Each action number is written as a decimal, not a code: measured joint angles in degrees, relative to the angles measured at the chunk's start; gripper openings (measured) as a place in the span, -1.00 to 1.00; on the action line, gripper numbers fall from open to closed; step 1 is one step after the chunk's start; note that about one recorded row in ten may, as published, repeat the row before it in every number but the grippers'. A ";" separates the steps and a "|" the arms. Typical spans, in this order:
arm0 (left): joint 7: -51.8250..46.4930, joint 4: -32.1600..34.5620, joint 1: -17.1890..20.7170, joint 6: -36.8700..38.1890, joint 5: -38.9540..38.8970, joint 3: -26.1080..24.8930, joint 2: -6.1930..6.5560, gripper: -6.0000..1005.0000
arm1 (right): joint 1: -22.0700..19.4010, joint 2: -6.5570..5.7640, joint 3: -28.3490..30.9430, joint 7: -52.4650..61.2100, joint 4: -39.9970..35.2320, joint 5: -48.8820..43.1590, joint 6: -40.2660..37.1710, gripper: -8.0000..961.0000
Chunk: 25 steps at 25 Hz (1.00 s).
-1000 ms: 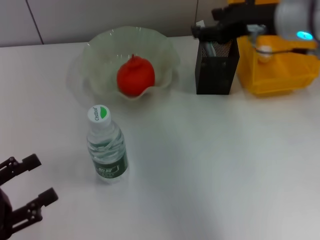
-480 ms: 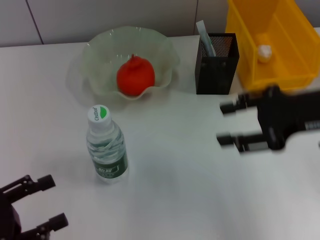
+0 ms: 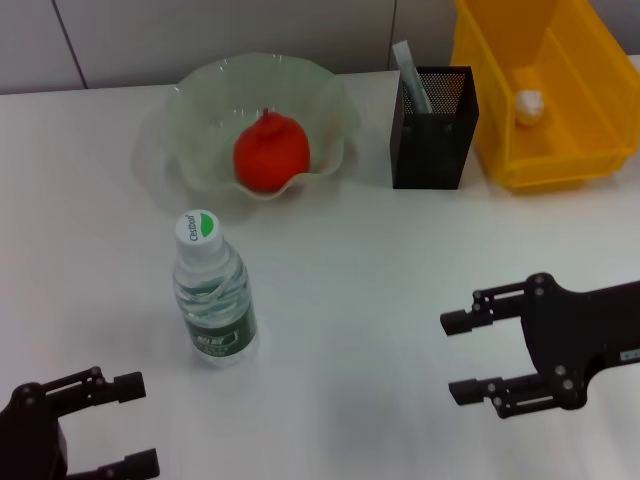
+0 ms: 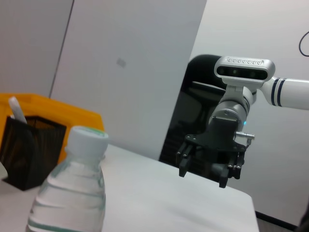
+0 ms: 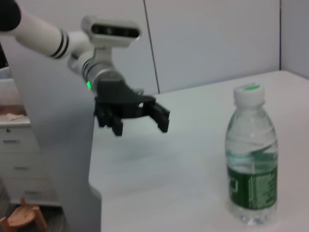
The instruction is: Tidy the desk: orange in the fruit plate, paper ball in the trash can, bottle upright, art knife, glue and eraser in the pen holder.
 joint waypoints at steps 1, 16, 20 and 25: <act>0.00 0.00 0.00 0.00 0.00 0.00 0.00 0.54 | 0.00 0.00 0.00 0.00 0.00 0.00 0.00 0.36; -10.70 3.49 -11.20 0.00 6.40 0.31 2.70 0.54 | 0.67 -1.65 2.53 -3.12 6.99 -0.65 0.29 0.36; -11.45 4.10 -12.03 0.03 6.86 0.63 2.66 0.54 | 1.31 -1.61 3.02 -3.30 7.88 -0.66 0.51 0.36; -12.89 4.90 -13.01 0.12 7.05 2.18 2.56 0.54 | 1.55 -1.14 3.54 -5.61 8.82 -0.65 2.14 0.36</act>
